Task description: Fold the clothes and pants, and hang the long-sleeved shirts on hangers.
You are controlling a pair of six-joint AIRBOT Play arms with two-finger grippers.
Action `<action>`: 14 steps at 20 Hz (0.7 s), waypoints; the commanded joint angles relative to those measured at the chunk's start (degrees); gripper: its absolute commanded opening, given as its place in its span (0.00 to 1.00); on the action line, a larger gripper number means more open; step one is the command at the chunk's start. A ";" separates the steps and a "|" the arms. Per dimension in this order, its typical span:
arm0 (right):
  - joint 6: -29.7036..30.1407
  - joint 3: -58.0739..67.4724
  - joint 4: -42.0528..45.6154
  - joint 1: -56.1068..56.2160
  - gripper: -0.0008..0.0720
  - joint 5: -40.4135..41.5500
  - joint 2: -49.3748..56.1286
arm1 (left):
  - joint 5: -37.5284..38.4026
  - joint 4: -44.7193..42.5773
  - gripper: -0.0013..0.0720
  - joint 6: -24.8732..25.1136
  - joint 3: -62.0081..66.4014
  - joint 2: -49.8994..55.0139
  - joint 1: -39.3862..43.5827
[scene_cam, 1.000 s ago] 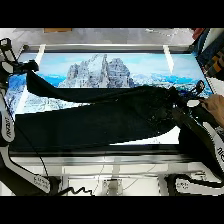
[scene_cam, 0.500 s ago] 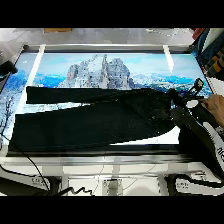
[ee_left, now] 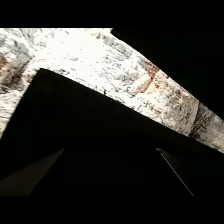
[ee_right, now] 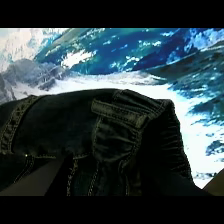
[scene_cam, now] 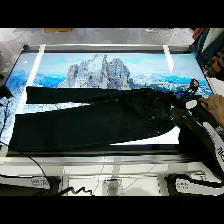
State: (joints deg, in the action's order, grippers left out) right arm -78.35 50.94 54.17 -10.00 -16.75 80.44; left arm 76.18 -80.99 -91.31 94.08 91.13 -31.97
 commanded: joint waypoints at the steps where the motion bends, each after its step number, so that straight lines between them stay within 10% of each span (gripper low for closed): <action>1: 0.00 0.02 0.28 0.04 0.67 -1.55 0.04 | -13.33 14.40 0.84 -0.04 -12.48 -0.24 0.26; 14: -0.02 0.02 0.26 0.04 0.67 -1.27 0.02 | -56.48 21.92 0.66 -7.76 -25.73 8.00 7.19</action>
State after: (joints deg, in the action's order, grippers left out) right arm -78.32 50.94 54.48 -10.00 -18.02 80.44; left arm 28.62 -60.12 -98.63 68.88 96.84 -26.06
